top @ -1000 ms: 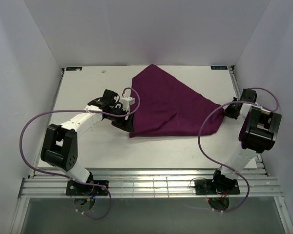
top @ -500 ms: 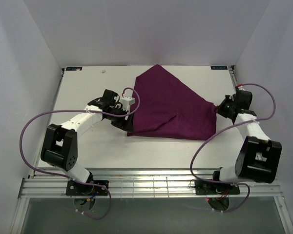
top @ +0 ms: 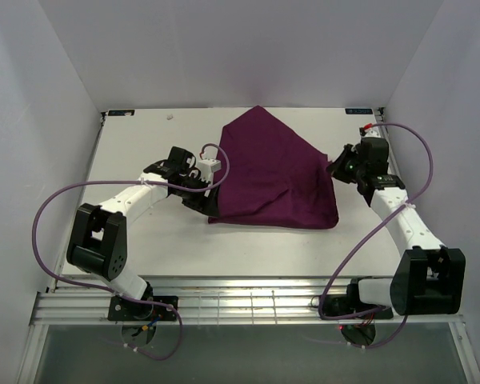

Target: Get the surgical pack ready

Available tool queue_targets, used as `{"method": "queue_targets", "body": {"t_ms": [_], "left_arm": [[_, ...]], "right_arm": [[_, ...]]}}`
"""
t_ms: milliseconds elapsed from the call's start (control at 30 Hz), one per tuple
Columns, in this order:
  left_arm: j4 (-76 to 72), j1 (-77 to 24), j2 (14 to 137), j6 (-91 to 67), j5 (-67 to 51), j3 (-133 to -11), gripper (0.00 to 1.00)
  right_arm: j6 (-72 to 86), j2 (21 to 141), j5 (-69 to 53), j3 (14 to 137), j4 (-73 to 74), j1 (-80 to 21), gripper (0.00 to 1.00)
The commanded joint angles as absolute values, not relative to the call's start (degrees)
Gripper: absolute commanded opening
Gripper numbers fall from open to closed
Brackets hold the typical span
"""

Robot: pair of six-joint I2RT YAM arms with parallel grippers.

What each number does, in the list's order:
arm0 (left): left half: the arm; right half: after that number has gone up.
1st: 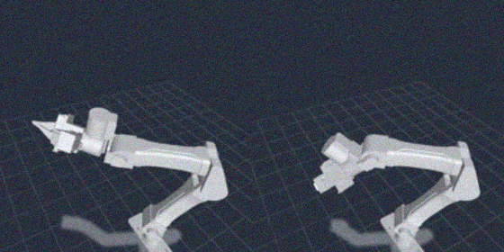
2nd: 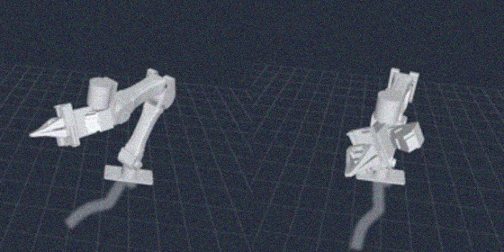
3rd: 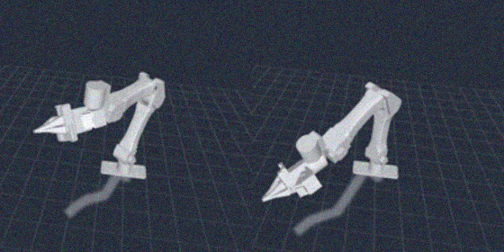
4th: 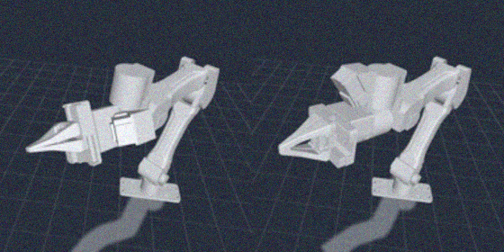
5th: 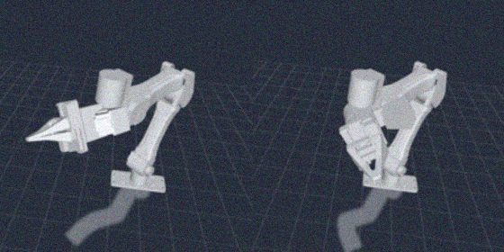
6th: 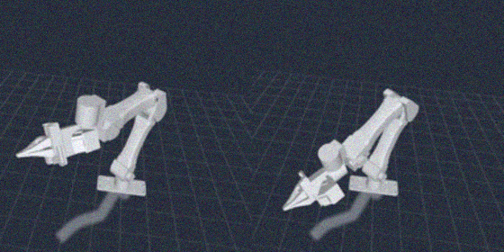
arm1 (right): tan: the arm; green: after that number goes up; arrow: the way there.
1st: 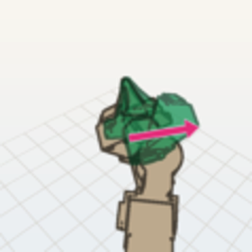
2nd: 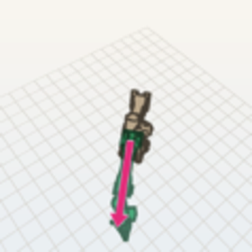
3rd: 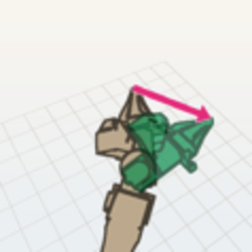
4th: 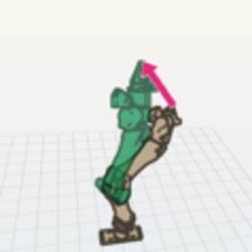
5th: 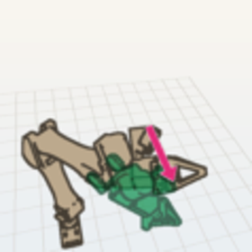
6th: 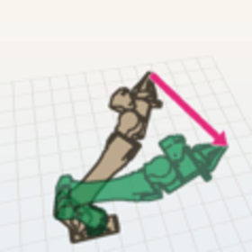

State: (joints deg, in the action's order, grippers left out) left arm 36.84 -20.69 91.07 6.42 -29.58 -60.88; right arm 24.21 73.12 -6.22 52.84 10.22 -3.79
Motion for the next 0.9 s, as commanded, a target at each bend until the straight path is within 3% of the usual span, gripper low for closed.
{"method": "queue_targets", "body": {"t_ms": [0, 500, 867], "left_arm": [[35.51, -20.57, 89.12, 7.03, -29.71, -61.70, 0.79], [34.37, -20.57, 88.77, 7.47, -29.44, -61.43, 0.79], [33.93, -20.57, 87.80, 8.17, -29.27, -60.03, 0.79]], "right_arm": [[26.54, 73.74, -6.24, 56.60, 9.40, -6.32, 0.08], [45.96, 86.99, -3.69, 68.02, -3.86, -30.13, 0.08], [50.89, 100.54, -4.22, 78.57, -4.92, -37.35, 0.08]]}}
